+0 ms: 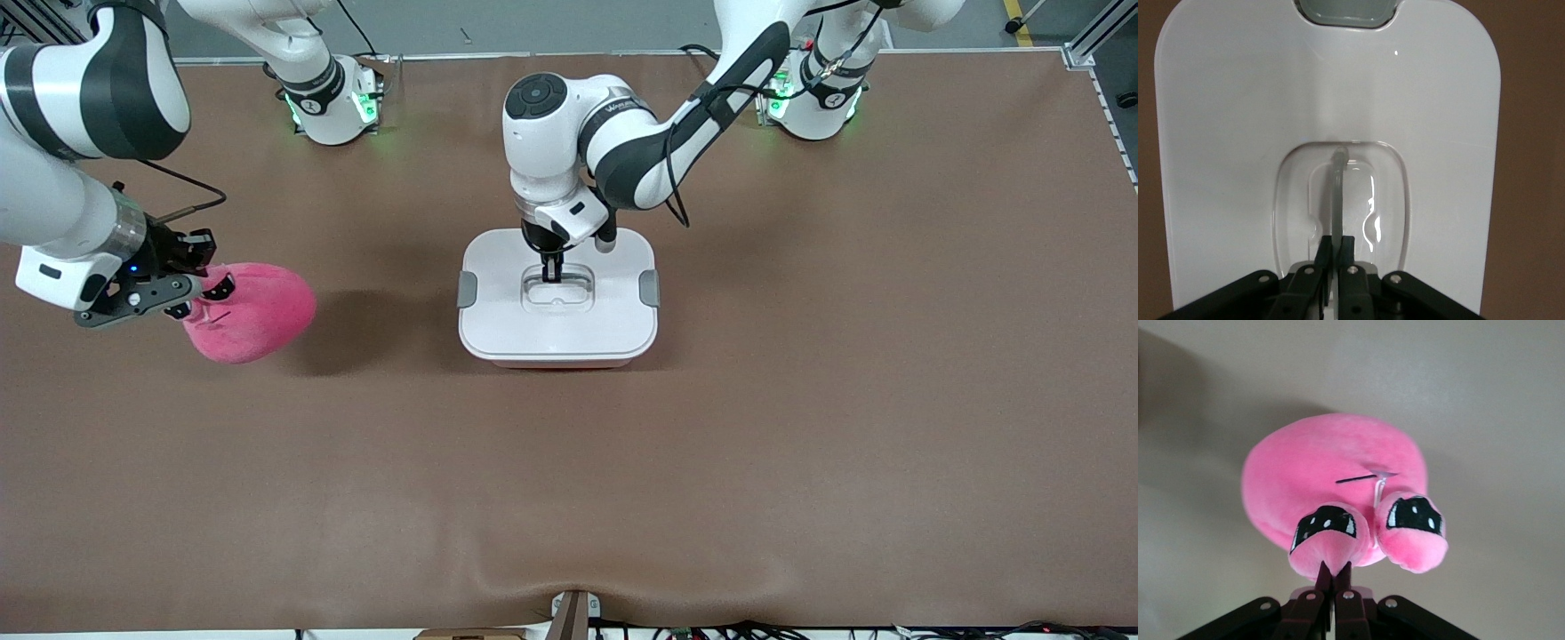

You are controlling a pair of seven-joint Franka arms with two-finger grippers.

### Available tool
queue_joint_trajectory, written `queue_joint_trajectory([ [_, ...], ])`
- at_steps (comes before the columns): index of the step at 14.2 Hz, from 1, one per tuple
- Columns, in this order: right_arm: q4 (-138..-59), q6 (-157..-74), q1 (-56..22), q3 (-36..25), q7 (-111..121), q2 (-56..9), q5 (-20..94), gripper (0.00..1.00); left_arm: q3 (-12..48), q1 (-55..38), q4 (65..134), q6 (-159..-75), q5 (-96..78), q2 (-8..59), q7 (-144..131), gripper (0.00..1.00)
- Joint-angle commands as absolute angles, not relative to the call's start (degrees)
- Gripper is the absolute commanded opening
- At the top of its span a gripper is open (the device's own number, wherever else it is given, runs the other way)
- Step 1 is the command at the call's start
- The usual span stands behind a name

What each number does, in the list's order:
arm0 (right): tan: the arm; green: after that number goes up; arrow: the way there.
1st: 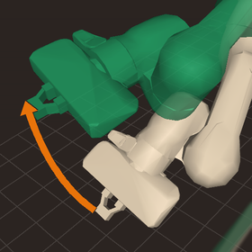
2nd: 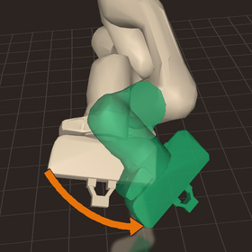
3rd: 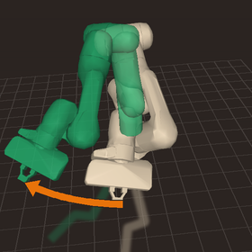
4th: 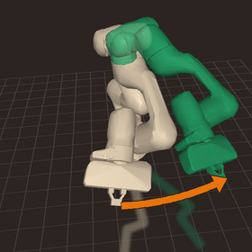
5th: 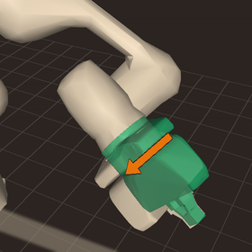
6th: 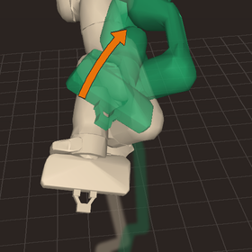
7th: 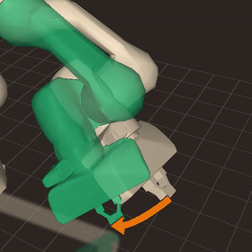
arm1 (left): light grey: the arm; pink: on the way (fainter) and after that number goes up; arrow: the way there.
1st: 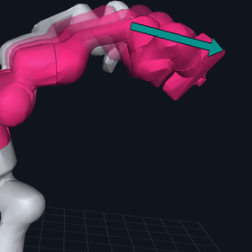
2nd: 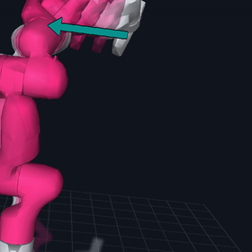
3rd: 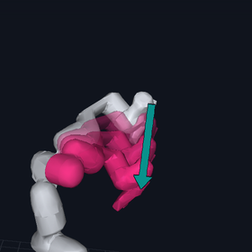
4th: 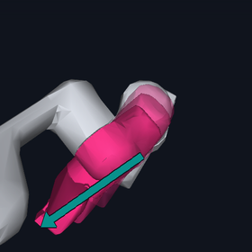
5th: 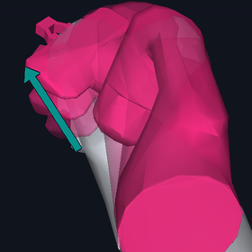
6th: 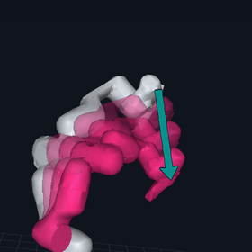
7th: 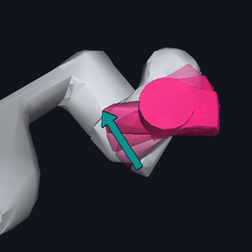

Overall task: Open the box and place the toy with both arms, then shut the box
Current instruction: 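Lift the lid off with the left gripper while the right gripper carries the toy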

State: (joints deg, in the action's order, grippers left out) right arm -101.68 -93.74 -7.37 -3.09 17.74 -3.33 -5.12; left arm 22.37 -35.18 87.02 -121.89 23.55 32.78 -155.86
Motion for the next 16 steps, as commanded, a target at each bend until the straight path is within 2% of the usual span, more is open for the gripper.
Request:
queue_joint_trajectory([
  [1,-100.20,-92.11,-9.13,-3.43,17.84,-3.34,-3.96,0.00,22.68,-35.16,86.48,-121.64,25.14,31.38,-158.38,0.00],
  [8,-98.09,-90.53,-15.99,-3.25,17.58,-3.34,-3.87,0.00,23.12,-34.63,86.66,-117.08,24.70,25.94,-156.02,0.00],
  [12,-95.98,-90.61,-21.87,-3.25,18.45,-3.51,-3.69,0.00,23.20,-30.25,86.66,-116.28,23.39,23.38,-149.52,0.00],
  [16,-92.82,-90.70,-25.30,-3.34,19.60,-3.69,1.76,0.00,23.20,-25.68,86.75,-116.28,20.49,21.63,-142.58,0.00],
])
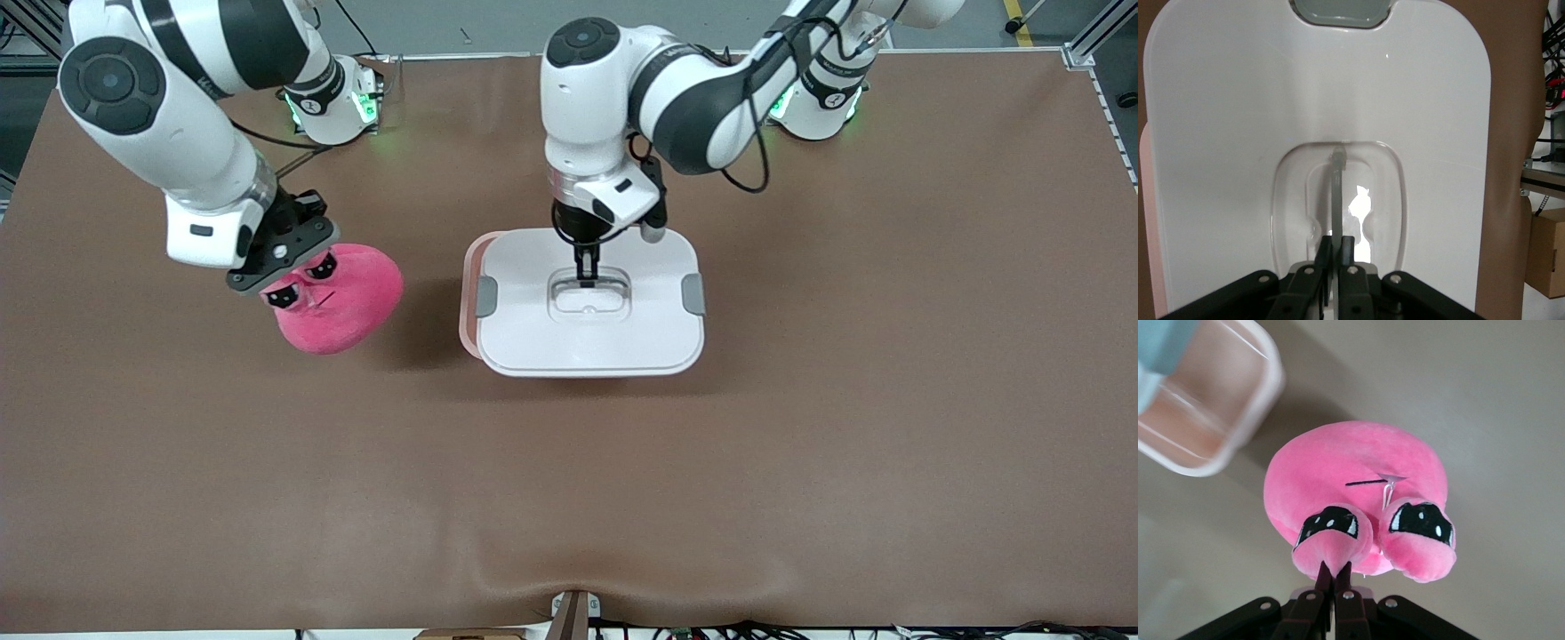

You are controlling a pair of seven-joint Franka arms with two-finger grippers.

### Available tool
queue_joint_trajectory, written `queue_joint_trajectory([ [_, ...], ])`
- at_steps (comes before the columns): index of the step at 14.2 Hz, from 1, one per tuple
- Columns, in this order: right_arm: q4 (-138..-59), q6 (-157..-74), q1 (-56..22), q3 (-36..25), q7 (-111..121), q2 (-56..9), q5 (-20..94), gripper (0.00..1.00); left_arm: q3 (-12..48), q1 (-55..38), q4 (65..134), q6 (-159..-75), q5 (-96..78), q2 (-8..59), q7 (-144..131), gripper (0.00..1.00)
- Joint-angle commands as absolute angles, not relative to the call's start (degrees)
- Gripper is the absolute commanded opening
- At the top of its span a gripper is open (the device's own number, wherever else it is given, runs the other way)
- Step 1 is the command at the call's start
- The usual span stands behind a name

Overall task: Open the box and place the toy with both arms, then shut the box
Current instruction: 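Lift the lid off with the left gripper while the right gripper carries the toy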

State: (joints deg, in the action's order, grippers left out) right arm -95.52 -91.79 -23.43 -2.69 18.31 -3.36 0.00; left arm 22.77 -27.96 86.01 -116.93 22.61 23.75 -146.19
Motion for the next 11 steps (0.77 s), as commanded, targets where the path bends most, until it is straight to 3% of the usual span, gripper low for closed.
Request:
queue_joint_trajectory([
  [1,-92.03,-90.88,-26.88,-3.34,19.60,-3.69,1.76,0.00,23.20,-24.27,86.66,-116.28,18.22,21.10,-139.95,0.00],
  [11,-90.97,-96.93,-38.92,-3.43,24.87,-5.98,-1.05,0.00,23.20,-5.91,86.75,-102.76,1.51,11.17,-103.83,0.00],
])
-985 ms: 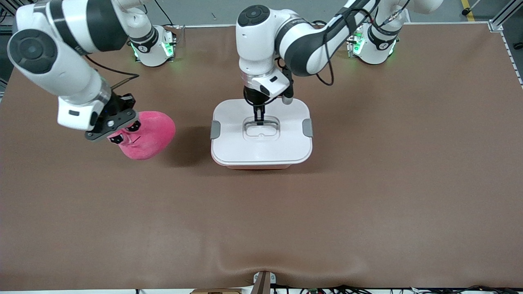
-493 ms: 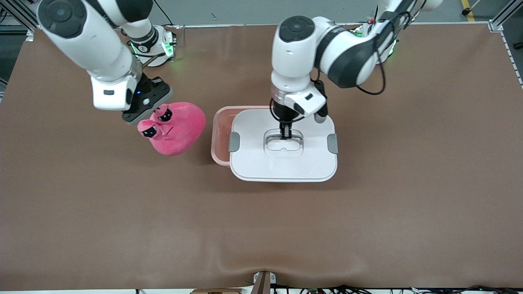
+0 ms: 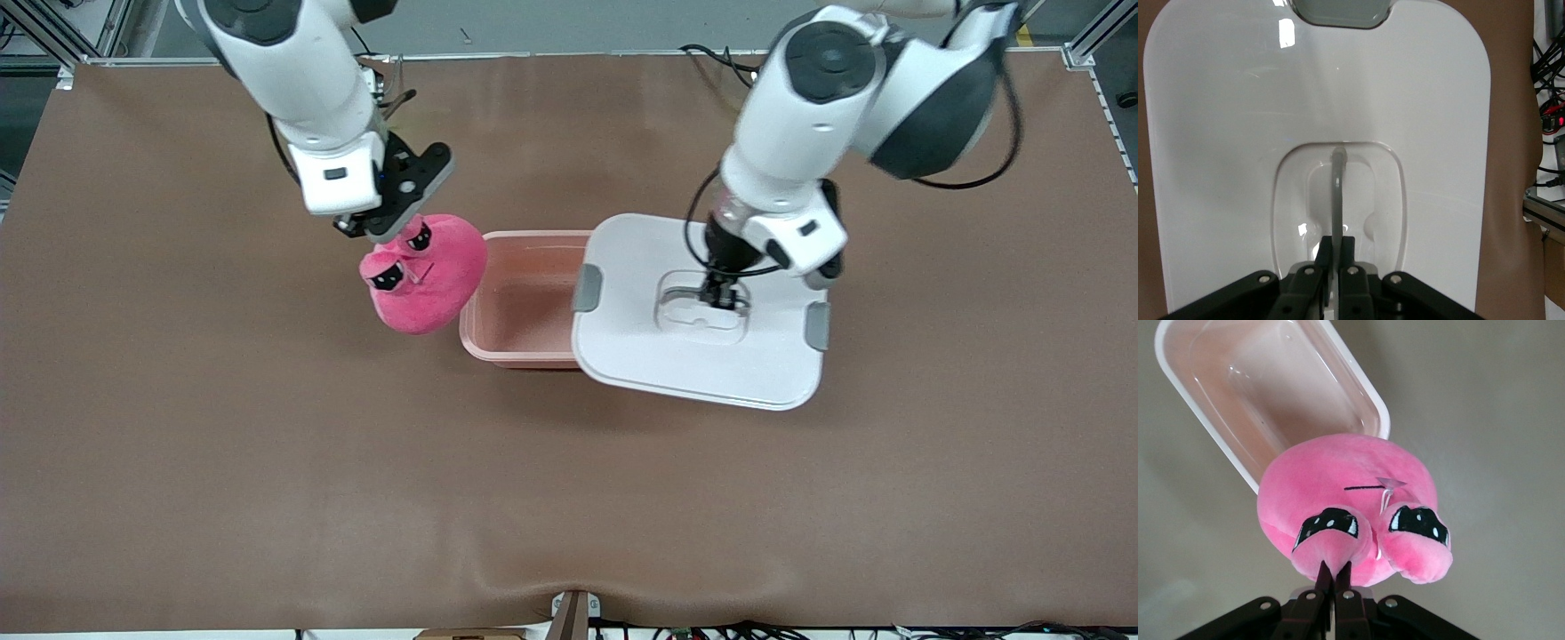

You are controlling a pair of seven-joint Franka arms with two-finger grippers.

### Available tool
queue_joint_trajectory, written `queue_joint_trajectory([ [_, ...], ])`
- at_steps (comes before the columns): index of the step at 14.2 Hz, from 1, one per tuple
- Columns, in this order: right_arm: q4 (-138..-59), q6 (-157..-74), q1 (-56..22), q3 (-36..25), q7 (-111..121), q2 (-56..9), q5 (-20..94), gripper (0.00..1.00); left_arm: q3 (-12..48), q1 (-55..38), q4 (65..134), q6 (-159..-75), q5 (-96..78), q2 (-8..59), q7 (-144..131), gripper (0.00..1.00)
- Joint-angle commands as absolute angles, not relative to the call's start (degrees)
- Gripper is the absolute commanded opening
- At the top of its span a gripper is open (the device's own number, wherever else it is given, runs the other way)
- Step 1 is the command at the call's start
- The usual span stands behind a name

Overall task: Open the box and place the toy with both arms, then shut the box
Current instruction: 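Lift the lid off with the left gripper while the right gripper carries the toy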

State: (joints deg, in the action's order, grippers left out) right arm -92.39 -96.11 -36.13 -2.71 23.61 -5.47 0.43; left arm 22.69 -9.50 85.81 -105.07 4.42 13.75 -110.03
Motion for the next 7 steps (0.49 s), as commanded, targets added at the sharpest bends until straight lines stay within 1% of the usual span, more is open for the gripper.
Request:
queue_joint_trajectory([
  [1,-90.97,-97.47,-40.07,-3.43,24.96,-5.98,-1.14,0.00,23.20,-4.15,86.84,-101.96,0.10,10.81,-101.54,0.00],
  [4,-91.05,-99.22,-42.44,-3.43,26.71,-6.42,-2.54,0.00,23.12,2.61,87.10,-99.94,-9.90,9.76,-93.46,0.00],
  [7,-91.23,-101.59,-44.38,-3.43,30.40,-7.47,-5.45,0.00,22.77,6.14,87.54,-94.32,-10.72,8.62,-84.06,0.00],
])
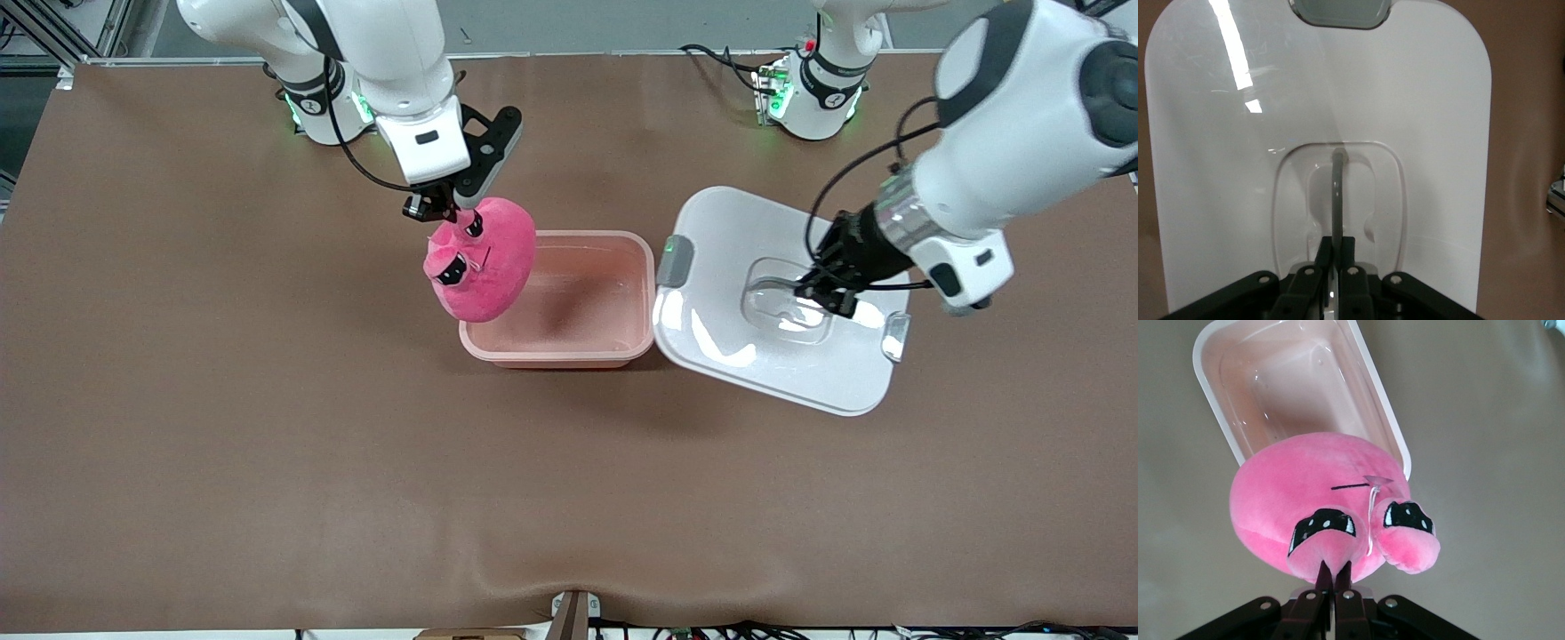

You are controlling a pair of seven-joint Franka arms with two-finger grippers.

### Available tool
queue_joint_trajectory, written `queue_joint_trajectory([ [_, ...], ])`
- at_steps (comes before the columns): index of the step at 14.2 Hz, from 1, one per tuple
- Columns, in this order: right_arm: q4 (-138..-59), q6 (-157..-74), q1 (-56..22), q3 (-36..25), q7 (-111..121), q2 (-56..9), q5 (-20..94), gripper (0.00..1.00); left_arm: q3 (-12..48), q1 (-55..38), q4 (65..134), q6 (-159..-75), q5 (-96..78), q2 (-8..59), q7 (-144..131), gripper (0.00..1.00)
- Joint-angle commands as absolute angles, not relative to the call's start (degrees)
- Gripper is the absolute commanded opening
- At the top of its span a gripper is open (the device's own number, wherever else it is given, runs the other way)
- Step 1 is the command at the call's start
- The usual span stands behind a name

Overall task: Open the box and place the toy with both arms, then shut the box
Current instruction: 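Lift the lid off with the left gripper while the right gripper carries the toy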

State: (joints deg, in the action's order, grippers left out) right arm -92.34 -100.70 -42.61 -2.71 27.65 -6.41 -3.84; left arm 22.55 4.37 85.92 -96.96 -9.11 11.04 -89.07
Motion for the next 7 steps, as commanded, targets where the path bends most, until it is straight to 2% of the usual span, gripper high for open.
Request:
queue_joint_trajectory([
  [1,-91.23,-102.47,-44.99,-3.43,31.80,-7.82,-5.45,0.00,23.02,8.33,87.54,-92.91,-10.64,8.61,-80.89,0.00],
  [4,-91.23,-102.92,-45.09,-3.34,39.17,-8.52,-5.45,0.00,22.94,13.69,87.63,-88.43,-10.63,8.00,-65.45,0.00],
  [7,-91.32,-103.01,-45.35,-3.34,48.22,-9.05,-5.45,0.00,22.94,16.08,88.42,-87.63,-10.29,8.09,-59.68,0.00],
])
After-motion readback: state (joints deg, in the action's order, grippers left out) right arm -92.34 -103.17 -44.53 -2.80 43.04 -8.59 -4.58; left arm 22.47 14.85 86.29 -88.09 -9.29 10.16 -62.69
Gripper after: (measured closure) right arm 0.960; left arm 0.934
